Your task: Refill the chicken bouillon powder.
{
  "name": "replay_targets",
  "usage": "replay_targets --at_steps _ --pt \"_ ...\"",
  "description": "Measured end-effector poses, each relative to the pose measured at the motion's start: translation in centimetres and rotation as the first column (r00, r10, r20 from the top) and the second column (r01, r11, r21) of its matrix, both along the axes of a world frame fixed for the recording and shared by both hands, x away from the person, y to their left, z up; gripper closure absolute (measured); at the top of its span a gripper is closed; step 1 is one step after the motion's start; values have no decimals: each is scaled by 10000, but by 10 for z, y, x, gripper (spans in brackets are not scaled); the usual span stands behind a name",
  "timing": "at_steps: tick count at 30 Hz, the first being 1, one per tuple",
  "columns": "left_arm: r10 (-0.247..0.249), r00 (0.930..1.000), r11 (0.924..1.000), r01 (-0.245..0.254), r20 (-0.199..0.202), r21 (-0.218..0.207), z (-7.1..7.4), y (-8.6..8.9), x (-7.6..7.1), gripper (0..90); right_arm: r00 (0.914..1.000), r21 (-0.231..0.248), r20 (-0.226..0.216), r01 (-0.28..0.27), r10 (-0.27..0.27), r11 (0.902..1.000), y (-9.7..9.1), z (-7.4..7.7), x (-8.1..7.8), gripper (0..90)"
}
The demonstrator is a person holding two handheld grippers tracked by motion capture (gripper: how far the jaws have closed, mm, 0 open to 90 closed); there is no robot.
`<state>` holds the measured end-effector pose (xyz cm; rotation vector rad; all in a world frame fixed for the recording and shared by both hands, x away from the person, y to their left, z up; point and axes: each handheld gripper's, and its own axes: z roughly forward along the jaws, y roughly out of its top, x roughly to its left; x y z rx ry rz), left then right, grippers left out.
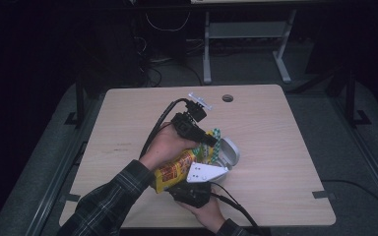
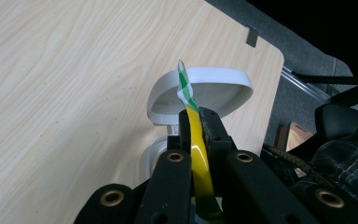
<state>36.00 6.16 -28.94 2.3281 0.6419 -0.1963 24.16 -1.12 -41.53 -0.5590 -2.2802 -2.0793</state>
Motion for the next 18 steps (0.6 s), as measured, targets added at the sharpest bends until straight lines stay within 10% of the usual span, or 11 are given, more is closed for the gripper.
replay_targets --at_steps 18 --pt "236 9997 9926 -244 -82 -1193 10 33 -8 900 9997 -385 -236 -17 8 9993 4 -6 3 900"
